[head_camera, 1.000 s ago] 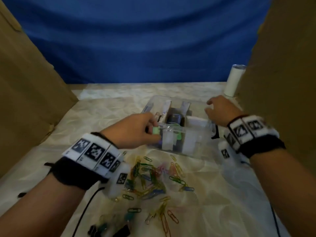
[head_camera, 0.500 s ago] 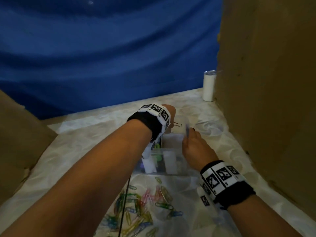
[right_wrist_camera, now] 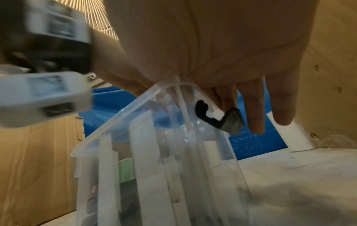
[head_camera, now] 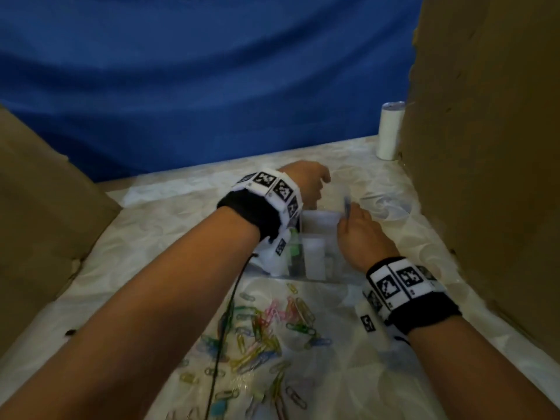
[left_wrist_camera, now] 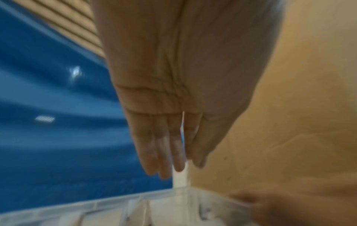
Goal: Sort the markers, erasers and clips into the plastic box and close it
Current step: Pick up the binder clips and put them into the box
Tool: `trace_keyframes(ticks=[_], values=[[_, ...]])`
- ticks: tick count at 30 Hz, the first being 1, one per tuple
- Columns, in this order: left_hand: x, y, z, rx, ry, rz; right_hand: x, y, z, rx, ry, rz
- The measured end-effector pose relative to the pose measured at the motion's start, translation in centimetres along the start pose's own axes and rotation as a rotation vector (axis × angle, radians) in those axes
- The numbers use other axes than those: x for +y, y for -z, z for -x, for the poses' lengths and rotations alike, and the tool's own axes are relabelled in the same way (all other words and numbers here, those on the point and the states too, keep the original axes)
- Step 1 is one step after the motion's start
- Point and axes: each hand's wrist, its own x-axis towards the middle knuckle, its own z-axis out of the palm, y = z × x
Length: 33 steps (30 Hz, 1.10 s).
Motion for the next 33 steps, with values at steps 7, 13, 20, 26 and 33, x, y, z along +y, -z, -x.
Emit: trace_keyframes(ticks=[7,13,20,26,33], values=[[-3.6,-2.5,15.0,0.155,-0.073,0.180,-2.5,0.8,3.3,0.179,0.120,0.184],[-9.3,-6.1,22.7,-0.003,0.137,0.166,-7.3,-1.7,11.8,-0.030,0.657,0.117],[-11.5,-11.0,30.3,-0.353,0.234,0.283,-6.8,-6.4,16.7,-0.664,0.658,0.494],[-11.4,-14.0,32.5,-0.327,0.245,0.263,-6.8,-8.1,17.0,-0.659,0.614,0.549],[-11.8,-14.0,33.0,-0.266,0.228,0.280,-6.1,-6.0,17.7,-0.520,0.427,0.201]])
